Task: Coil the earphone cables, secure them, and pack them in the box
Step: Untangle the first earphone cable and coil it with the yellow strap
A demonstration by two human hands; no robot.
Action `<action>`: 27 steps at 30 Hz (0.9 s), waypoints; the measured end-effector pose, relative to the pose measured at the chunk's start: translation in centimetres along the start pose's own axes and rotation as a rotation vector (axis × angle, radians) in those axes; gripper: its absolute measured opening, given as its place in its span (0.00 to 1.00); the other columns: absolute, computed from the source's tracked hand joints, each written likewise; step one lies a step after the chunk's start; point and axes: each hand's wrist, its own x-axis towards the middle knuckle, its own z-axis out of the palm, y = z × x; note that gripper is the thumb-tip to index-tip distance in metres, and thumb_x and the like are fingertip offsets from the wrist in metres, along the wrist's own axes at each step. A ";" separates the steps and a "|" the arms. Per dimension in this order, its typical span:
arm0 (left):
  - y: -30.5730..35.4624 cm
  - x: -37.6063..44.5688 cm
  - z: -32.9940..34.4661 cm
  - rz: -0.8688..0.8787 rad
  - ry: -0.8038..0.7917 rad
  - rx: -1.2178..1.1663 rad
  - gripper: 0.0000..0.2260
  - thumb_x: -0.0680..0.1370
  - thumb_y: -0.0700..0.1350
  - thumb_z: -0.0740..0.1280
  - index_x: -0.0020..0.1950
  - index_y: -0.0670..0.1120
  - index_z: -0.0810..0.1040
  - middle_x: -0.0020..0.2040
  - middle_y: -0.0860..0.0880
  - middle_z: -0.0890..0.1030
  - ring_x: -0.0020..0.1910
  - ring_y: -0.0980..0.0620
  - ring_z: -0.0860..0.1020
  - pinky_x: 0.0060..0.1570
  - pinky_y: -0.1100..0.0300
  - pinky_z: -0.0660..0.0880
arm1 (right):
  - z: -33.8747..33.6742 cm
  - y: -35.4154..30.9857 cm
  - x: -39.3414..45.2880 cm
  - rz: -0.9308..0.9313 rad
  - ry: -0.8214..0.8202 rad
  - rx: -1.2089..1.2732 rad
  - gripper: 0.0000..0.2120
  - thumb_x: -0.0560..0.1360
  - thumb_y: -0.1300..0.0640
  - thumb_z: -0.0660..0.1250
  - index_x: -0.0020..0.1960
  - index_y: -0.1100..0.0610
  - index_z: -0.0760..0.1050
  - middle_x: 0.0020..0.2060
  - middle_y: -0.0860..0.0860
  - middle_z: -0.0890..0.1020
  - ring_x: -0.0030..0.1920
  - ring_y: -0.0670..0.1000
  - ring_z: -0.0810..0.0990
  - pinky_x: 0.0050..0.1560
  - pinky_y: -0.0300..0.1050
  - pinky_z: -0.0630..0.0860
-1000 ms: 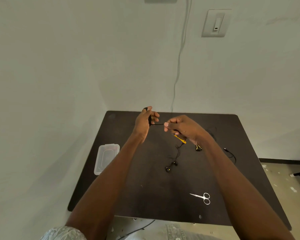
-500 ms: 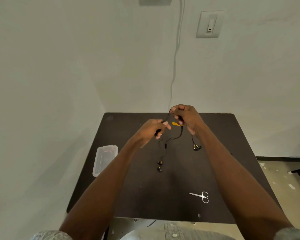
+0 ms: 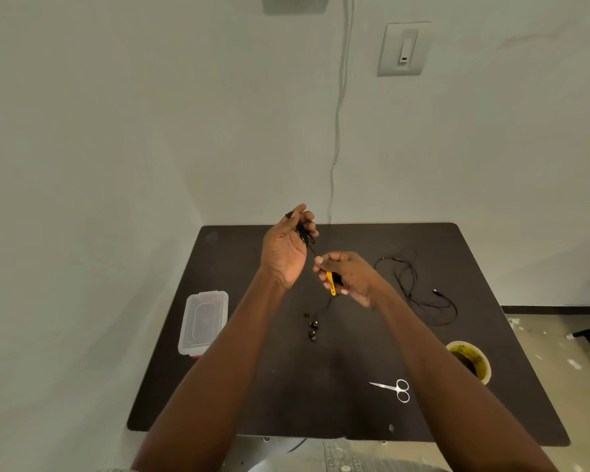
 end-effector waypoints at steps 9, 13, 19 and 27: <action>-0.5 1.0 -1.9 0.081 0.100 0.269 0.05 0.81 0.45 0.60 0.50 0.43 0.72 0.39 0.45 0.77 0.34 0.52 0.74 0.36 0.59 0.69 | -0.6 -2.2 -1.1 0.042 -0.155 -0.046 0.12 0.78 0.56 0.67 0.56 0.63 0.76 0.34 0.55 0.79 0.26 0.49 0.73 0.24 0.38 0.62; -0.7 1.0 -2.1 0.025 0.039 0.461 0.12 0.83 0.50 0.56 0.55 0.42 0.72 0.39 0.46 0.78 0.34 0.53 0.75 0.36 0.60 0.70 | -1.1 -3.7 -1.2 0.057 -0.199 -0.116 0.11 0.77 0.58 0.68 0.54 0.65 0.77 0.35 0.56 0.81 0.25 0.48 0.72 0.23 0.38 0.63; -1.7 0.8 -2.5 0.011 -0.052 0.886 0.20 0.83 0.56 0.52 0.62 0.42 0.71 0.41 0.47 0.78 0.39 0.51 0.75 0.44 0.57 0.71 | -1.8 -6.1 -1.6 0.070 -0.194 -0.154 0.12 0.77 0.56 0.68 0.49 0.66 0.79 0.30 0.54 0.79 0.27 0.48 0.73 0.27 0.37 0.68; -1.6 -0.9 -1.6 -0.135 -0.159 1.006 0.30 0.83 0.60 0.45 0.48 0.41 0.79 0.29 0.46 0.73 0.26 0.54 0.69 0.31 0.63 0.69 | -3.7 -6.9 -0.5 -0.071 -0.054 -0.020 0.09 0.78 0.61 0.66 0.53 0.67 0.80 0.31 0.51 0.76 0.30 0.46 0.70 0.29 0.35 0.67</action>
